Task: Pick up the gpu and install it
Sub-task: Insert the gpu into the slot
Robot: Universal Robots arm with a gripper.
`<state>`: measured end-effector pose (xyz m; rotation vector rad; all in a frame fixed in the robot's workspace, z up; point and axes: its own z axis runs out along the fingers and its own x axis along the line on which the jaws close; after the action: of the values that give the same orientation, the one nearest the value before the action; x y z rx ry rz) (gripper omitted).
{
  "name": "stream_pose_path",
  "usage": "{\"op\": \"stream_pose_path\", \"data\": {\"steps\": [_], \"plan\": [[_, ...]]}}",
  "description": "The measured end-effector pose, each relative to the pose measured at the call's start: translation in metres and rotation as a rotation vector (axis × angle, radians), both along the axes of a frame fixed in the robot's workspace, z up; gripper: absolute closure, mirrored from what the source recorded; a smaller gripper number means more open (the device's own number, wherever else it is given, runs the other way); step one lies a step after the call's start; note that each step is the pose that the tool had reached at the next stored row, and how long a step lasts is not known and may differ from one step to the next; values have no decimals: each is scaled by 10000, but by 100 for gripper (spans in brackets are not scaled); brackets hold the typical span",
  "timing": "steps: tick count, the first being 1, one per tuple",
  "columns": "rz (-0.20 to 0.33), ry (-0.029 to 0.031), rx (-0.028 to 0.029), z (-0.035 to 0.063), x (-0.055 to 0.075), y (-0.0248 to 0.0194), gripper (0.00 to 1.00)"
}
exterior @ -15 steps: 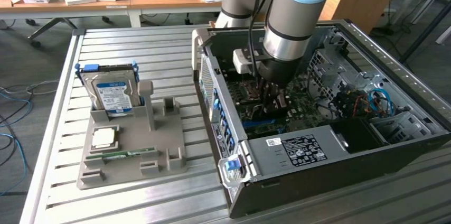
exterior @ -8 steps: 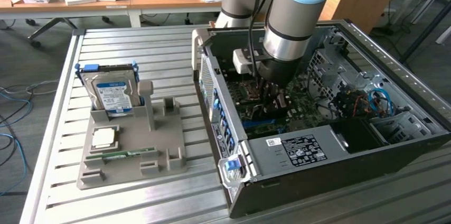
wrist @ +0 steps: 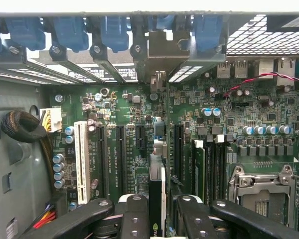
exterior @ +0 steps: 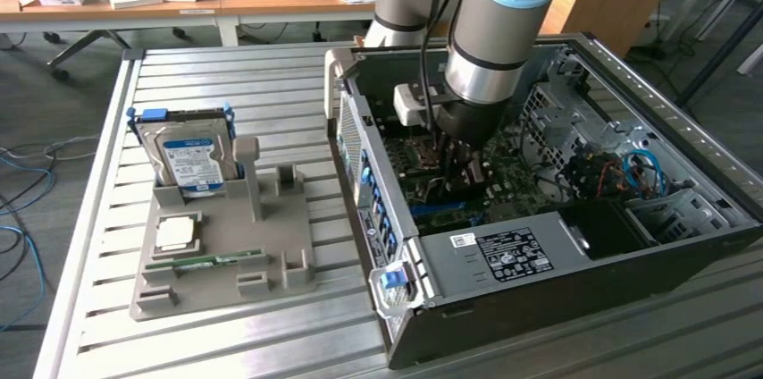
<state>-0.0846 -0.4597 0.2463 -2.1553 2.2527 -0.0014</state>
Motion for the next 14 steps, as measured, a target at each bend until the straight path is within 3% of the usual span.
{"op": "stream_pose_path", "data": {"steps": [14], "plan": [[0, 0, 1, -1, 0, 0, 74]]}}
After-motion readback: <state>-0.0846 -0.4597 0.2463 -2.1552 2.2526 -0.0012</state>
